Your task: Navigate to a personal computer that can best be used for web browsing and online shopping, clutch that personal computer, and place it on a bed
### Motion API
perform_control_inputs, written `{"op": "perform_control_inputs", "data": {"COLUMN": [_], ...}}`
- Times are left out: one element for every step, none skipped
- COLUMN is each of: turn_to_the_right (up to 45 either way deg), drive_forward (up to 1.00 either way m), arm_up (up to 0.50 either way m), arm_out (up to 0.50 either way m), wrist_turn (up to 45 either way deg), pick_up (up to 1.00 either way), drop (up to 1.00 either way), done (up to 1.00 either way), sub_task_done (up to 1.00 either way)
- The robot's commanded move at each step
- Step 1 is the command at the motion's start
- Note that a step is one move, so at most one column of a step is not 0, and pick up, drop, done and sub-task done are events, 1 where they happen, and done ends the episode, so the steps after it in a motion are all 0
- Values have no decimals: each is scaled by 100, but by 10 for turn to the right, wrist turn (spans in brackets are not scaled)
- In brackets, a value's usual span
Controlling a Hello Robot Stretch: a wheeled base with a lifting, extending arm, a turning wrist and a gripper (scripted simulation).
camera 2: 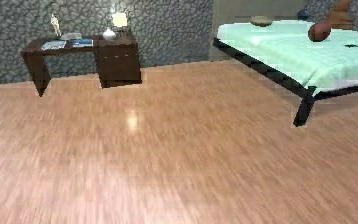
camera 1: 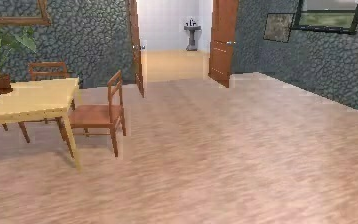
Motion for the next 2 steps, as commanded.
{"op": "perform_control_inputs", "data": {"turn_to_the_right": [0,30], "drive_forward": [100,0], "arm_up": [0,0], "arm_out": [0,0], "wrist_turn": [0,0], "pick_up": [0,0], "drop": [0,0], "done": [0,0], "sub_task_done": [0,0]}}
